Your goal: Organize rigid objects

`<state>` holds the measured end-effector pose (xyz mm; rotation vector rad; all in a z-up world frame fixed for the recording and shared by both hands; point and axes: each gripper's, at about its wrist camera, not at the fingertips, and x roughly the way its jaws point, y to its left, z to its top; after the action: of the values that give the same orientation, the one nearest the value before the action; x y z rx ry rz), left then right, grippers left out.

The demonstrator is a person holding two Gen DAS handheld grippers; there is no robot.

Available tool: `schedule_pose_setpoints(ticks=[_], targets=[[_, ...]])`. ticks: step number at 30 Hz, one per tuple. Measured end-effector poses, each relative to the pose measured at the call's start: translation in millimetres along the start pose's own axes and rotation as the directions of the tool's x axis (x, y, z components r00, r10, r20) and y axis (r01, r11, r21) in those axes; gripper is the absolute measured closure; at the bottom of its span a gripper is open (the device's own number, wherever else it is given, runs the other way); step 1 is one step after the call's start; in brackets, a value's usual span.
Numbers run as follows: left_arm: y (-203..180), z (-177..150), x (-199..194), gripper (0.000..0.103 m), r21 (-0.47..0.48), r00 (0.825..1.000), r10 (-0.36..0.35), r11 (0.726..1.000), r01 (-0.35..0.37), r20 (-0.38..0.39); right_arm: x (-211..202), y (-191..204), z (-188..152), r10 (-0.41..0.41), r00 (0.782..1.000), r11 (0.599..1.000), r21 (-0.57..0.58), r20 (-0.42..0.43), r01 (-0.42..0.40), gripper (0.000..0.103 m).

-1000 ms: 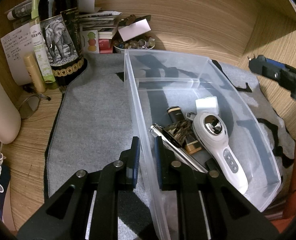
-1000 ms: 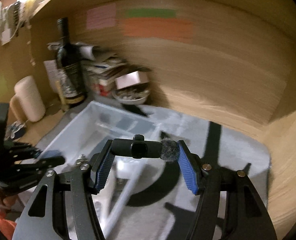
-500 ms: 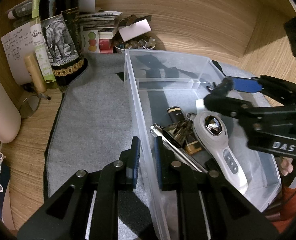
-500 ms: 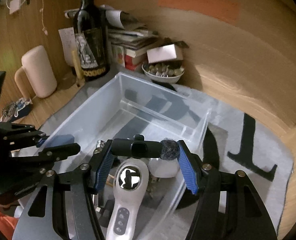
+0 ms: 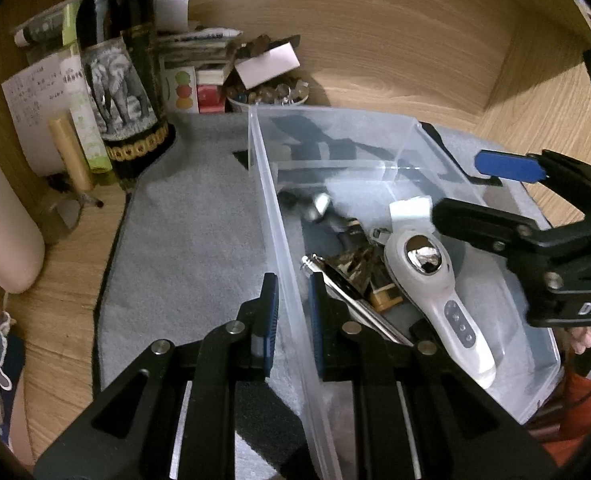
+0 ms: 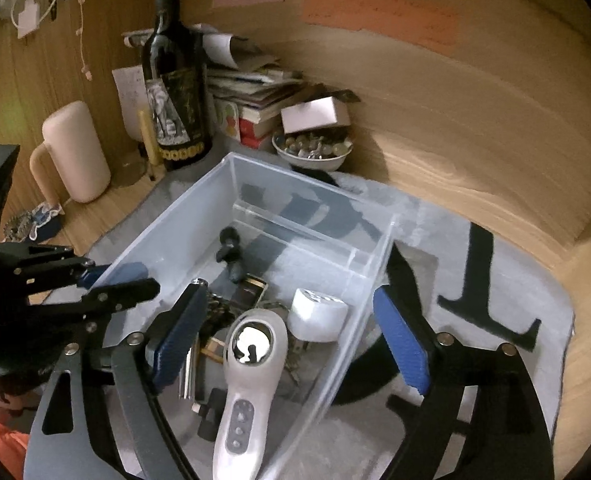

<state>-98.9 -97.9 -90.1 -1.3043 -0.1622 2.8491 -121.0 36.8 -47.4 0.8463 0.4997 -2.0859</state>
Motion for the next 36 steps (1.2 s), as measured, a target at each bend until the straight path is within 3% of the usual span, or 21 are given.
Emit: schedule_pose_setpoints(ticks=[4,6,10,12,14,20,24,29,31,36], targets=[[-1.2,5.4,-8.9,0.086,0.010,0.999,0.021,1.000,-0.021,0.032,-15.6,-3.1,-5.3,-0.025,0.999,1.000,0.009,0.030,0.025,0.018],[-1.9,7.6,-14.9,0.072,0.011,0.998,0.027,1.000,-0.028,0.053,-23.3,-5.7,-7.7,-0.036,0.998,0.999,0.018,0.047,0.035,0.018],[-8.4,11.8,-34.6,0.061,0.022,0.992,0.028,0.999,-0.031,0.122,-47.2,-10.9,-14.5,-0.063,0.993,0.997,0.049,0.102,0.058,0.016],[-13.3,11.9,-45.7,0.046,0.028,0.986,0.021,0.999,-0.026,0.163,-60.5,-12.8,-18.2,-0.082,0.987,0.995,0.065,0.137,0.074,0.010],[-21.2,12.5,-59.7,0.036,0.038,0.975,0.015,0.999,-0.024,0.222,-75.9,-14.7,-23.3,-0.104,0.978,0.993,0.082,0.182,0.090,0.000],[-43.0,5.0,-98.2,0.009,0.039,0.929,0.011,0.999,-0.028,0.369,-119.6,-15.5,-40.0,-0.163,0.943,0.985,0.108,0.290,0.137,0.000],[-53.1,-3.9,-121.0,0.001,0.023,0.895,0.019,0.999,-0.032,0.445,-141.7,-16.9,-52.3,-0.193,0.921,0.979,0.135,0.337,0.155,0.000],[-63.8,-18.1,-142.1,0.000,0.013,0.852,0.025,0.999,-0.037,0.524,-162.9,-17.5,-67.8,-0.214,0.902,0.973,0.160,0.375,0.165,0.000],[-67.5,-22.9,-148.6,0.000,0.012,0.840,0.023,0.999,-0.035,0.542,-169.5,-17.2,-73.4,-0.222,0.895,0.971,0.166,0.387,0.170,0.000],[-74.2,-29.6,-156.2,0.000,0.017,0.832,0.005,1.000,-0.017,0.555,-179.9,-15.1,-82.3,-0.242,0.880,0.967,0.176,0.409,0.184,0.000]])
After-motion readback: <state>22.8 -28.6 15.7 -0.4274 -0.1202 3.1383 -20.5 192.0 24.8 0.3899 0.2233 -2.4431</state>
